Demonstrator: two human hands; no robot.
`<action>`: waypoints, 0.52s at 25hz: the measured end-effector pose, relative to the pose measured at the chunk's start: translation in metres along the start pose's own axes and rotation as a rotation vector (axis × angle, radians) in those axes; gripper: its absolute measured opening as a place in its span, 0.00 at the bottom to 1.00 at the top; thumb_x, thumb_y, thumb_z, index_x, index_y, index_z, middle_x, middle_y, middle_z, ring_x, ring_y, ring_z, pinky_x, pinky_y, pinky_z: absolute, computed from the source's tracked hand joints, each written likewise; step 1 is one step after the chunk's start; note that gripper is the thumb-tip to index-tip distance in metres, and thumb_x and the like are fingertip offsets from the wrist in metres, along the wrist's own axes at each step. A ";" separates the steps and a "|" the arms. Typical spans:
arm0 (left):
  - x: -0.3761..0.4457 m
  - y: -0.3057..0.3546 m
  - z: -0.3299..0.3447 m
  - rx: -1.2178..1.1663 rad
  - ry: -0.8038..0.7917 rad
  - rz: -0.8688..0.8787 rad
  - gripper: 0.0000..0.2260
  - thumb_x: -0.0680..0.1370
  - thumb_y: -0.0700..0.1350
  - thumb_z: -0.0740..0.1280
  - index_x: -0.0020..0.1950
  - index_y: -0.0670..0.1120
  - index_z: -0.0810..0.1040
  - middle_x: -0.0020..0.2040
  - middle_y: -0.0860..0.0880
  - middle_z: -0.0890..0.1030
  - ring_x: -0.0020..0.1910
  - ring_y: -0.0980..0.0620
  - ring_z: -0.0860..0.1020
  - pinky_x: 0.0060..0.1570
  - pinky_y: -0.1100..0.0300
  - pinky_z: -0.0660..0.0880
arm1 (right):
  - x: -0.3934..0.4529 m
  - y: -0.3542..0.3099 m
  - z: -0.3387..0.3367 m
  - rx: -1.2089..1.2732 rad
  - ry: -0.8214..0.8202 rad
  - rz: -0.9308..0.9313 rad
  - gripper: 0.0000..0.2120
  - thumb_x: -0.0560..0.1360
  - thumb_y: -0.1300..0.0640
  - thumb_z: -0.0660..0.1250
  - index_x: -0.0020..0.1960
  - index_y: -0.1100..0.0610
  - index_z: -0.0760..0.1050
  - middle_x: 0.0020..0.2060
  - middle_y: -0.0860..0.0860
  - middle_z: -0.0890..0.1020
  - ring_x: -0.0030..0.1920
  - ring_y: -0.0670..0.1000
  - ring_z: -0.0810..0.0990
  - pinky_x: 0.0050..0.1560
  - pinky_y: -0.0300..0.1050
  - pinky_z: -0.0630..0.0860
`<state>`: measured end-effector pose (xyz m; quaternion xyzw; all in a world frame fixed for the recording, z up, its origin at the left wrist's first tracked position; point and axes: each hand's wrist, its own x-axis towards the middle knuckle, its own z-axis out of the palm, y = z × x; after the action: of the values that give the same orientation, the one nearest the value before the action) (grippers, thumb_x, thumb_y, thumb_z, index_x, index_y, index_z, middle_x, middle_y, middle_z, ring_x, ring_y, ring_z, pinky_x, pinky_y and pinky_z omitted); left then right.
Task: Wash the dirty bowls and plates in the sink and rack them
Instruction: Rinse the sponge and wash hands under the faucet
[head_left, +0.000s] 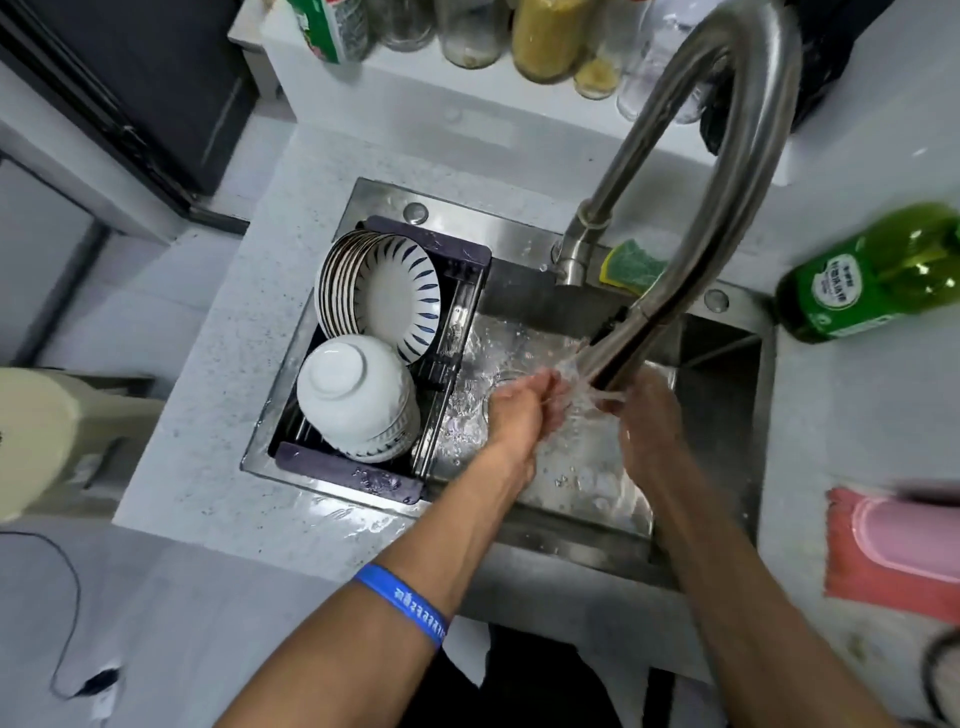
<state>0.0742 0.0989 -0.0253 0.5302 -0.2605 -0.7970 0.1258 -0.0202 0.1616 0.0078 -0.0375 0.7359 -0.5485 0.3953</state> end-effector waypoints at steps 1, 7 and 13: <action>0.001 0.000 -0.003 -0.004 -0.027 -0.036 0.14 0.84 0.47 0.58 0.49 0.44 0.81 0.44 0.46 0.83 0.37 0.54 0.80 0.38 0.63 0.78 | -0.013 -0.014 -0.015 -0.075 -0.017 -0.140 0.13 0.75 0.65 0.61 0.49 0.50 0.80 0.39 0.46 0.83 0.40 0.48 0.78 0.40 0.40 0.74; -0.010 0.001 -0.009 0.010 -0.096 -0.067 0.15 0.85 0.46 0.55 0.55 0.43 0.81 0.49 0.44 0.84 0.52 0.46 0.80 0.60 0.53 0.76 | -0.043 -0.091 -0.013 -0.813 0.094 -0.599 0.12 0.71 0.39 0.72 0.44 0.47 0.81 0.37 0.42 0.83 0.38 0.39 0.80 0.39 0.36 0.74; -0.014 -0.022 -0.044 0.159 -0.057 -0.001 0.14 0.85 0.44 0.56 0.57 0.43 0.80 0.53 0.42 0.84 0.48 0.46 0.79 0.53 0.49 0.78 | -0.017 -0.071 -0.008 -0.582 -0.021 -0.499 0.07 0.68 0.50 0.72 0.42 0.38 0.80 0.34 0.49 0.85 0.35 0.55 0.84 0.41 0.59 0.82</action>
<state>0.1214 0.1112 -0.0396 0.5158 -0.3262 -0.7886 0.0754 -0.0405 0.1485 0.0766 -0.3318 0.8251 -0.3954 0.2297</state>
